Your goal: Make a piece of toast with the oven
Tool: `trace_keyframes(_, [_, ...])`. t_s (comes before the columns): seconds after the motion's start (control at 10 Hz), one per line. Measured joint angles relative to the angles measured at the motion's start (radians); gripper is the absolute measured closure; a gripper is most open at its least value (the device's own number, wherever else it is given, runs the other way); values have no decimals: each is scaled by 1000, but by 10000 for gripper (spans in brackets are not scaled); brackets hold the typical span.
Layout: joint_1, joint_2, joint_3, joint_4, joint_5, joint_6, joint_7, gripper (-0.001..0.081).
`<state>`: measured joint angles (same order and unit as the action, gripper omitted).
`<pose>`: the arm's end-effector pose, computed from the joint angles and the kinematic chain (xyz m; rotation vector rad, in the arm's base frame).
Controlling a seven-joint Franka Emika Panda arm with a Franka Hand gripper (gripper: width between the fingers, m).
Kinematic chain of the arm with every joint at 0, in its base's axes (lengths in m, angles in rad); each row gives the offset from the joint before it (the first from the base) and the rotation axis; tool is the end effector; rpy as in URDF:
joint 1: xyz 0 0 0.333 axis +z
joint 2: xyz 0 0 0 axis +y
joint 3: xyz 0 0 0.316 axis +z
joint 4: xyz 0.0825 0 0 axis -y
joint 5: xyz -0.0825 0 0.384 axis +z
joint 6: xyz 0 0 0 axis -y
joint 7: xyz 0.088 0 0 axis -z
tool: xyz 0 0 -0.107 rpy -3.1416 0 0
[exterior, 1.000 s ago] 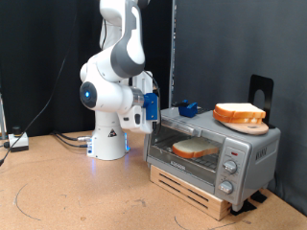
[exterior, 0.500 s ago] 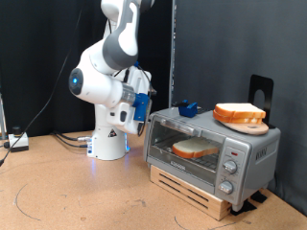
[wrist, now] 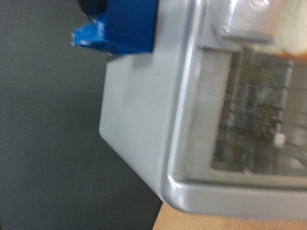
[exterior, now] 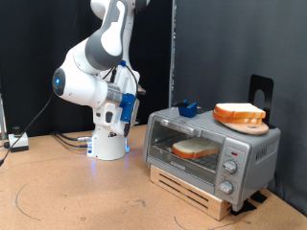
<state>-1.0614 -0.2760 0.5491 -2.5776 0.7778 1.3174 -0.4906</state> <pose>0.3202 -0.0840 0.3340 -2.0154 0.3526 0.5789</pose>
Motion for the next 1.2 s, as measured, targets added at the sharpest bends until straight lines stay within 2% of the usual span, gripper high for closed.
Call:
trace_keyframes(0.4, [-68,109,-34,71,-12,85,17,-2])
trace_keyframes(0.7, [-103,191,-61,140,-31,126,54,-2])
trace_keyframes(0.8, [-108,238,-65,168,-37,127,74,-2])
trace_keyframes(1.0, [-107,240,-62,168,-24,111,70,-2])
trace_keyframes(1.2, [-99,274,-44,197,26,94,90,-2])
